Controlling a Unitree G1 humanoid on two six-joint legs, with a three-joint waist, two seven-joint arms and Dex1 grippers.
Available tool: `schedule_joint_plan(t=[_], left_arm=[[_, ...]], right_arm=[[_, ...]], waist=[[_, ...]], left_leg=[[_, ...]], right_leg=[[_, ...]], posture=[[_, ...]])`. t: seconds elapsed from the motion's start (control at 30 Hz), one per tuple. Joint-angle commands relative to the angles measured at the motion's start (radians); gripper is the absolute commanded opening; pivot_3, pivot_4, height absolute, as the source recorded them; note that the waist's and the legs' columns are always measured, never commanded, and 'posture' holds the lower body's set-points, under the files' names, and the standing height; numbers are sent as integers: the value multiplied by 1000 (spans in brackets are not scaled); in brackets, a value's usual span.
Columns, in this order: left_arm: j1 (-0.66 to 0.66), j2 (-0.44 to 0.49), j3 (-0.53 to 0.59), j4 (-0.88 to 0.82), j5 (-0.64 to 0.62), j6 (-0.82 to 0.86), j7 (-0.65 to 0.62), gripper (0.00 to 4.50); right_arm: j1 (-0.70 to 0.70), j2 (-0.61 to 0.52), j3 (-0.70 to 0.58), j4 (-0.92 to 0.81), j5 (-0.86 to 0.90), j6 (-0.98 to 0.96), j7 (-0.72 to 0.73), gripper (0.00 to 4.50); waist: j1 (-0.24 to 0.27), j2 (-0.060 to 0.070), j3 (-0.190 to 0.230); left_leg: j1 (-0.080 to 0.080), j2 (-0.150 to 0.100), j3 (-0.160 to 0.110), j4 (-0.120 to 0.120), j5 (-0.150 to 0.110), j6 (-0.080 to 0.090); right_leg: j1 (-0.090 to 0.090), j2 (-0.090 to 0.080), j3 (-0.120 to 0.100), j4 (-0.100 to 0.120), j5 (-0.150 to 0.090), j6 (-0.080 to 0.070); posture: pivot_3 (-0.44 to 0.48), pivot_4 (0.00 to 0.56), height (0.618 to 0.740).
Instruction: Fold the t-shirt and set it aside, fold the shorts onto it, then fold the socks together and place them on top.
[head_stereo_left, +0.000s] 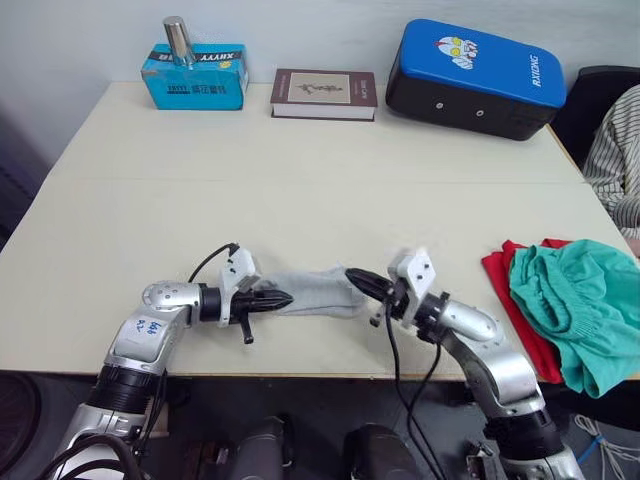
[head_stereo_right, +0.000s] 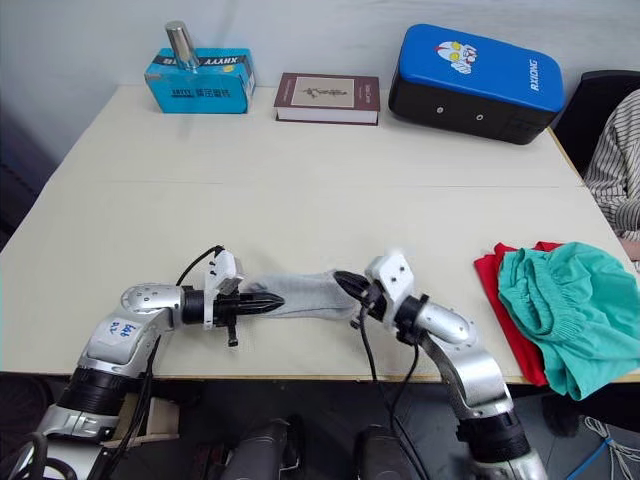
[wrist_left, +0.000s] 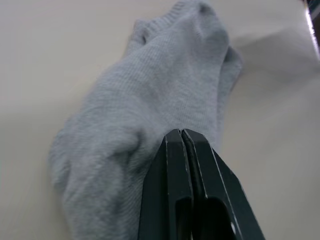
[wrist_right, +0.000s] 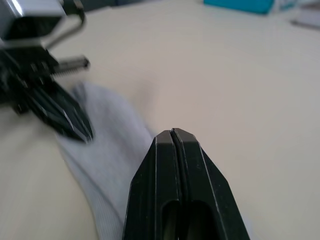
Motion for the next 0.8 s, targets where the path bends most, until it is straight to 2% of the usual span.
schedule_joint_plan(t=[0.03,0.33,0.53,0.6,0.8], left_arm=[[-52,-23,73,-19,-72,23,22,30],[-58,-36,46,12,6,14,112,30],[-7,-22,-13,-3,66,23,135,30],[16,-15,-27,-14,80,26,140,30],[45,-6,-30,-34,79,54,151,30]], right_arm=[[-59,25,54,88,-83,-13,-47,0],[-46,6,177,234,-215,-140,-2,0],[-21,-25,201,313,-332,-436,-32,0],[-7,-39,215,340,-345,-496,-1,0],[-1,-17,175,393,-313,-414,-1,0]], waist=[[3,0,0],[0,-1,0],[1,-1,0],[1,-1,0],[0,-1,-1]], left_leg=[[0,0,0,0,0,0],[-2,-1,0,0,0,1],[-1,-1,0,0,0,1],[-1,-1,0,0,0,0],[1,-1,0,0,0,0]], right_leg=[[0,0,0,0,0,0],[0,0,0,-1,0,0],[0,0,0,-1,0,0],[0,0,0,-2,0,0],[2,0,0,-2,0,0]], posture=[[0,150,740],[0,150,740],[0,150,740],[0,150,740],[0,150,740]])
